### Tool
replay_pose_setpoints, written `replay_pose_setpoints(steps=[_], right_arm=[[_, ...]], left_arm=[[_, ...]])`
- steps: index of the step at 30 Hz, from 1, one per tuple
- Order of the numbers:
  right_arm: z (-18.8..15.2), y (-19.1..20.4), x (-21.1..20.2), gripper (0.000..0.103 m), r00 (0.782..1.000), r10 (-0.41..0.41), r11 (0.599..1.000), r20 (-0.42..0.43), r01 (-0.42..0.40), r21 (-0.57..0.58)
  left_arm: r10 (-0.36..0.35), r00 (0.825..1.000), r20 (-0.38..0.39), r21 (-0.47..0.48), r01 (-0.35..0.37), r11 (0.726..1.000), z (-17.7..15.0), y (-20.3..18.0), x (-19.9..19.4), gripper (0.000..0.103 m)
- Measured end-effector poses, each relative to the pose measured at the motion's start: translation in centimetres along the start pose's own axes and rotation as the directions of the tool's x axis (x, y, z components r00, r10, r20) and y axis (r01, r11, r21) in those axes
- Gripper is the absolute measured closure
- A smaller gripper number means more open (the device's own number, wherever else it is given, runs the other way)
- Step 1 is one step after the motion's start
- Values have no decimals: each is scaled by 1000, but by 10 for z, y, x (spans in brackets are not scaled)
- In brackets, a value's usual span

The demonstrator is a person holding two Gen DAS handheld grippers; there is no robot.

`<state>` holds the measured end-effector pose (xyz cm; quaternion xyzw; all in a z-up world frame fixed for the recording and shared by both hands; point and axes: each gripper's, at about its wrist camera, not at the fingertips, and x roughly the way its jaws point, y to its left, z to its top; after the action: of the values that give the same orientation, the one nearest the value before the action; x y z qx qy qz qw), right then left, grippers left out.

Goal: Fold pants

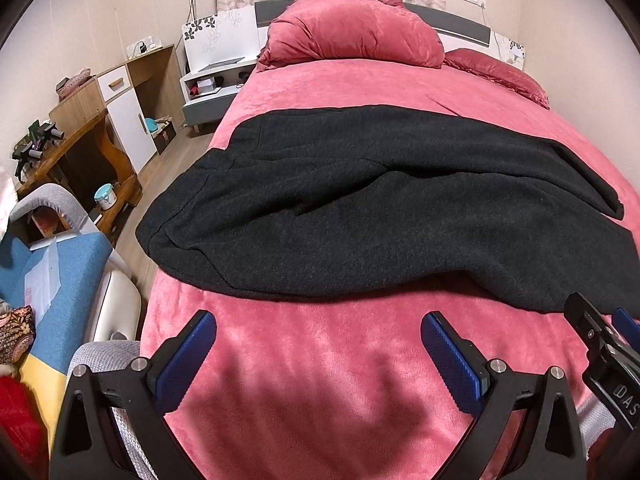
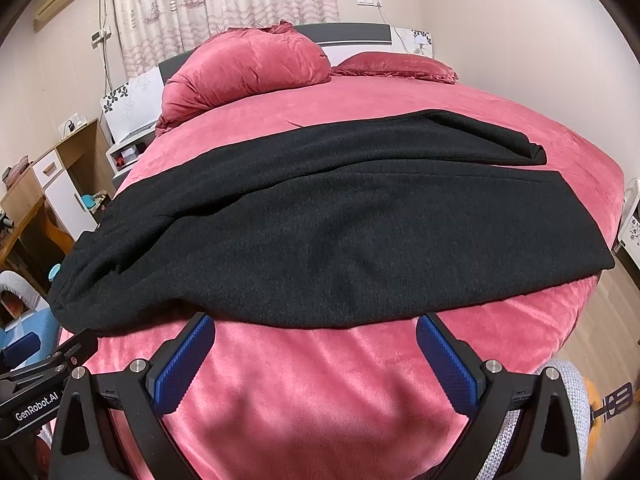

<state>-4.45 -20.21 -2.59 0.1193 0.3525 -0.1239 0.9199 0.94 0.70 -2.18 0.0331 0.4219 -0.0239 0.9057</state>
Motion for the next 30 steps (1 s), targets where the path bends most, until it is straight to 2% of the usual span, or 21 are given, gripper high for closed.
replay_pose_setpoints(steps=[15,18,20,22,24,30], right_arm=[[-2,1,2,0,1000,7,1000,-12,-7,0],[-2,1,5,0,1000,19,1000,-23,-19,-2],[-2,2,6,0,999,25,1000,-33,-25,-4],[-3,2,8,0,998,36,999,-43,-36,0],[-3,-1,10,0,996,61,998,-60,-60,19],[-8,-23,26,0,980,152,977,-130,-130,167]], left_arm=[[-28,999,-38,-11,27,1000,-1,3,10,0],[-71,996,-58,-17,70,997,-2,5,14,0],[-147,987,-64,-27,145,989,-4,11,17,0],[-206,977,-54,-74,202,977,-7,20,20,0],[-221,974,-38,-124,215,969,-9,31,22,0],[-169,985,-41,-261,153,953,-6,70,36,0]])
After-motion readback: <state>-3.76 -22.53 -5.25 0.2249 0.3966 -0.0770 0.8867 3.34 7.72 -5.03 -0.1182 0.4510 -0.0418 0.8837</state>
